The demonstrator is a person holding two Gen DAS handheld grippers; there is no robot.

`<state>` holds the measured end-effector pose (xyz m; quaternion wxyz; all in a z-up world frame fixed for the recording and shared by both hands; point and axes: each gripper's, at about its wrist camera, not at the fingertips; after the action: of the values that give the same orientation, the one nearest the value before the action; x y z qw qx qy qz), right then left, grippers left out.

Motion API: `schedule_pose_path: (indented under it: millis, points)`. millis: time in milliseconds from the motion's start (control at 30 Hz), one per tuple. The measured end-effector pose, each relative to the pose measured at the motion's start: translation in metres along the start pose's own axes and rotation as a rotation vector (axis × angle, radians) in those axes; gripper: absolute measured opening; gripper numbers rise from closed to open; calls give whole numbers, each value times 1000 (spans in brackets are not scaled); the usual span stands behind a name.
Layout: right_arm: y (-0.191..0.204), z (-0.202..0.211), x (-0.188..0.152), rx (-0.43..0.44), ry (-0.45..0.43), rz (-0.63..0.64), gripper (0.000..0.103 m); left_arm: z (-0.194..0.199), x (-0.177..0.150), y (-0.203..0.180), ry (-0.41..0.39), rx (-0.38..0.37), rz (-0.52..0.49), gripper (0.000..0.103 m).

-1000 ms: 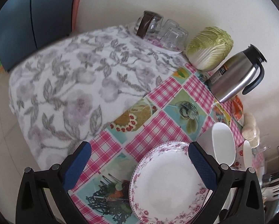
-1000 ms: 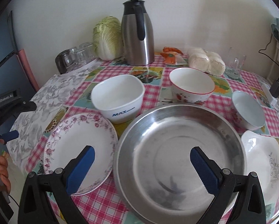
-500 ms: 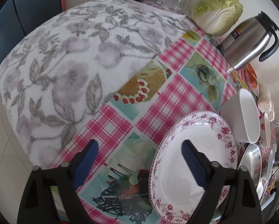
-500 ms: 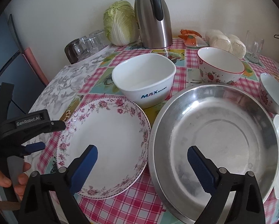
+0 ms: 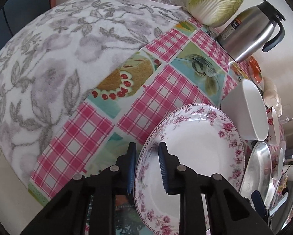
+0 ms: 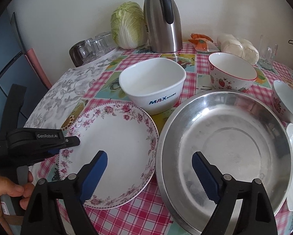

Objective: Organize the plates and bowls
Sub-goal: 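Lift the pink-floral plate with the left tool toward the steel tray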

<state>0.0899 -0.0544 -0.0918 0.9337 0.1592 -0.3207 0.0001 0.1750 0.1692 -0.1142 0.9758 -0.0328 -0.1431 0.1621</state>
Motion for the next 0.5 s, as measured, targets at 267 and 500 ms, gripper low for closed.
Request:
schedule_pose_path:
  millis: [267,500]
  points:
    - [1,-1,0,10,-5,20,83,4,3,12,-33,17,34,20]
    - [15,-6,0,48,-14,64,74,5,6,26,-42,46,76,19]
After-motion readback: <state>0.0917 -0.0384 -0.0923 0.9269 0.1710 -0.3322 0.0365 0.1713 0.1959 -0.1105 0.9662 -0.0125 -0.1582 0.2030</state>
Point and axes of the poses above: each gripper's, at about its wrist camera, not at the fingertips, and z roughly against the way its jaws point, y to its left, x to its top, and after that the axes turned 10 degrees about x, right-handed
